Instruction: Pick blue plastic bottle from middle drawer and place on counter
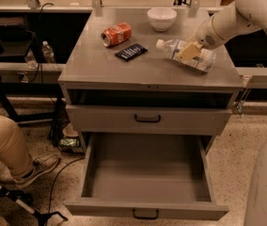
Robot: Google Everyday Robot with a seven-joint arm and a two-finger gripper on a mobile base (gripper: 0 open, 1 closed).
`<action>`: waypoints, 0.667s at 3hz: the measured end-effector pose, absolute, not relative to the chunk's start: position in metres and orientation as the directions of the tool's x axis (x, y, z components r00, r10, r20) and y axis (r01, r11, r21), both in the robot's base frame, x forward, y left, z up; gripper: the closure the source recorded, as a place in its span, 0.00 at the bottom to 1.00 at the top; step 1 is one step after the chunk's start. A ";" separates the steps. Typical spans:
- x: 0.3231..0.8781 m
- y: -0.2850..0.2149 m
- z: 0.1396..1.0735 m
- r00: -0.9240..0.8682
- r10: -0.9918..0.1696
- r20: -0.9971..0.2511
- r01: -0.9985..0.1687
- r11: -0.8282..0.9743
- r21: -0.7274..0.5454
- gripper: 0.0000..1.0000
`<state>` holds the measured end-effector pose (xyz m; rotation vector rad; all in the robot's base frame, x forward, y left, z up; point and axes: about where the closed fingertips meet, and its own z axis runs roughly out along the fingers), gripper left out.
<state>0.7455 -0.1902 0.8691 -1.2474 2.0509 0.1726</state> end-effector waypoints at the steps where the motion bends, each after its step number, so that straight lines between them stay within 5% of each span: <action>1: 0.752 -0.187 0.863 -0.288 -0.718 -0.634 -0.831 0.516 -0.207 0.53; 2: 0.756 -0.187 0.860 -0.298 -0.714 -0.634 -0.839 0.512 -0.183 0.28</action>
Offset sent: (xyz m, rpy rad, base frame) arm 0.0164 -0.0049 -0.0036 0.0289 0.0737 0.0180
